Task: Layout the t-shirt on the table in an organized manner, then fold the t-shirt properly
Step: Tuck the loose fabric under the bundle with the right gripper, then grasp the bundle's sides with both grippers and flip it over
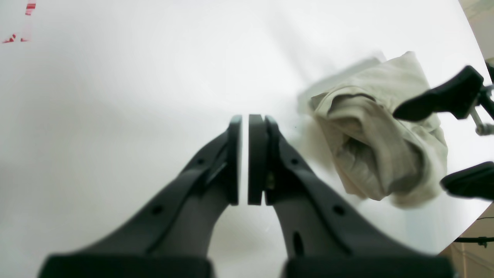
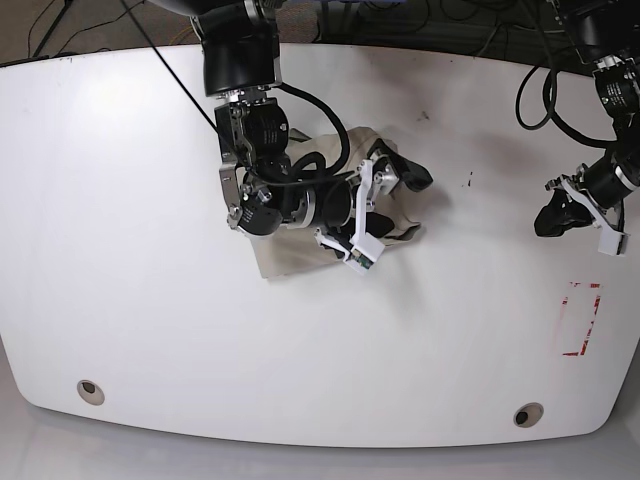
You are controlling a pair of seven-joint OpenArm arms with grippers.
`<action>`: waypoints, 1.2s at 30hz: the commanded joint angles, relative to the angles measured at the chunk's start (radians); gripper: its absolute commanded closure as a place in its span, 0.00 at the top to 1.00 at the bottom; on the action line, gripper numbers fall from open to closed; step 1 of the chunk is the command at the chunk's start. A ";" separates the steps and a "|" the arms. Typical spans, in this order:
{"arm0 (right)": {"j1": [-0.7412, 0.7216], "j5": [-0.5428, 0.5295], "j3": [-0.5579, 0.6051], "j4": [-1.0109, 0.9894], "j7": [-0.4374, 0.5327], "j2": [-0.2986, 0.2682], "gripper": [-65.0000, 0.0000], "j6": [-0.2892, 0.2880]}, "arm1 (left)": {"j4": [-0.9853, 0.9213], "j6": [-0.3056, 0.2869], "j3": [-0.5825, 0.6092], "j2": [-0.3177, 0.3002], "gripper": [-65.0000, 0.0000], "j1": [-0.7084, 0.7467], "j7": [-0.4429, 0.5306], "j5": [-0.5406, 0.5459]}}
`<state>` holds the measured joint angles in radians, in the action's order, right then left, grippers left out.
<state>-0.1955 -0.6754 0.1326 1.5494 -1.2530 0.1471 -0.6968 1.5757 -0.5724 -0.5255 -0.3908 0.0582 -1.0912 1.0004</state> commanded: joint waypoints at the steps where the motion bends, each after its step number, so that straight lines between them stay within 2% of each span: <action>1: -0.055 -0.043 0.002 -0.010 0.023 0.010 0.94 -0.001 | 0.019 -0.004 -0.009 -0.021 0.02 0.001 0.021 0.022; 7: -0.080 -0.065 -0.041 0.024 -0.009 0.006 0.94 -0.001 | 0.045 -0.004 -0.003 -0.021 0.02 0.010 0.021 0.021; 12: -0.075 -0.065 -0.100 0.081 -0.043 -0.040 0.94 -0.001 | 0.075 -0.004 0.040 -0.017 0.02 0.025 0.021 0.024; 15: -0.072 -0.065 -0.120 0.118 -0.044 -0.109 0.94 -0.001 | 0.110 -0.004 0.114 -0.007 0.02 0.025 0.021 0.025; 19: -0.061 -0.065 -0.161 0.138 -0.043 -0.197 0.94 -0.001 | 0.168 -0.002 0.206 0.036 0.02 0.025 0.021 0.021; 24: -0.058 -0.063 -0.209 0.141 -0.029 -0.277 0.91 -0.001 | 0.199 -0.002 0.310 0.071 0.02 0.022 0.021 0.011; 27: -0.060 -0.062 -0.212 0.141 0.003 -0.315 0.76 -0.001 | 0.206 -0.002 0.373 0.099 0.02 0.002 0.021 -0.038; 29: -0.060 -0.048 -0.212 0.141 0.031 -0.338 0.61 -0.001 | 0.208 -0.002 0.416 0.122 0.02 -0.007 0.021 -0.079; 31: -0.060 0.003 -0.212 0.141 0.062 -0.358 0.37 -0.001 | 0.211 -0.002 0.474 0.157 0.02 -0.011 0.023 -0.151; 33: -0.061 0.062 -0.210 0.141 0.085 -0.361 0.21 -0.001 | 0.213 -0.002 0.505 0.191 0.02 -0.013 0.024 -0.211; 35: -0.061 0.119 -0.196 0.141 0.112 -0.361 0.14 -0.001 | 0.214 -0.002 0.525 0.224 0.02 -0.011 0.026 -0.266; 36: -0.061 0.153 -0.179 0.141 0.135 -0.361 0.13 -0.001 | 0.214 -0.002 0.540 0.243 0.02 -0.011 0.026 -0.300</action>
<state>-0.2352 -0.5442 -0.0647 1.6703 -1.1679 -0.2047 -0.6968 1.7676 -0.5720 0.0017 -0.1703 0.0578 -1.0840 0.7231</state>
